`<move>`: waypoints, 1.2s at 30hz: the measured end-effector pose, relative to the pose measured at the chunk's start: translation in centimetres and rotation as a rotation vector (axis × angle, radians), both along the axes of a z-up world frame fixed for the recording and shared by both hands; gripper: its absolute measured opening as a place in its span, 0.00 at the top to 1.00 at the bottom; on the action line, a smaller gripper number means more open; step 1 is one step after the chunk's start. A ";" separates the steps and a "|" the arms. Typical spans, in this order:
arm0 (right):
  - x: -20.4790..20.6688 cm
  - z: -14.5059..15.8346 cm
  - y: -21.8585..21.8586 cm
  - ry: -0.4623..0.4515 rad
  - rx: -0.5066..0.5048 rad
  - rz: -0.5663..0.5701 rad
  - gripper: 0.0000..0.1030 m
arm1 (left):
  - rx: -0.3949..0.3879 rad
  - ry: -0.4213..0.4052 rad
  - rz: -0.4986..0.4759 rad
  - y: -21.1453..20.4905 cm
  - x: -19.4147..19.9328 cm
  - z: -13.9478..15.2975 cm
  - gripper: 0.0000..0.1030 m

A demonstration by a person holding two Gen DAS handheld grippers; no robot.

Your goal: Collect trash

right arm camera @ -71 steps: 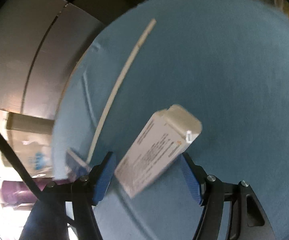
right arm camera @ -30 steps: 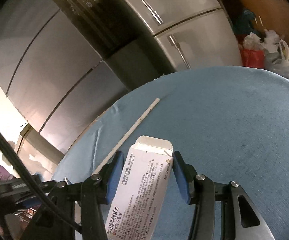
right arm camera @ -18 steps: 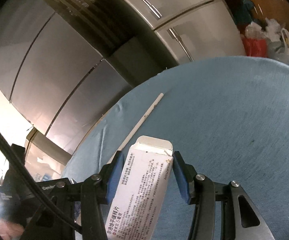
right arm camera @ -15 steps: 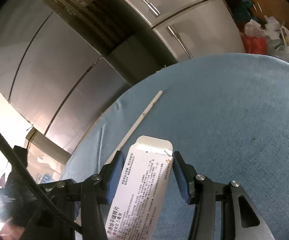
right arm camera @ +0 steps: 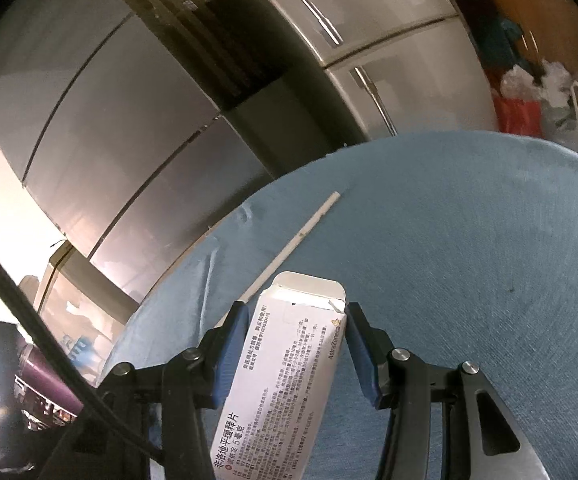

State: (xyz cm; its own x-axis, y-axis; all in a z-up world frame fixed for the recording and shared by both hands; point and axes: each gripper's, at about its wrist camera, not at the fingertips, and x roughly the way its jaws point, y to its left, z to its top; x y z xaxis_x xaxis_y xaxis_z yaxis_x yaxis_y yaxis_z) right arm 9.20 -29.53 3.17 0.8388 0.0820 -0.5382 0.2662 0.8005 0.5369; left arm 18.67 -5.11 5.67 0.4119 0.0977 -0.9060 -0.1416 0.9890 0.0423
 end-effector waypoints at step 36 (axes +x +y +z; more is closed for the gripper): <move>-24.8 13.3 21.7 -0.247 -0.102 0.592 0.49 | 0.200 -0.456 0.143 22.1 -43.4 14.0 0.40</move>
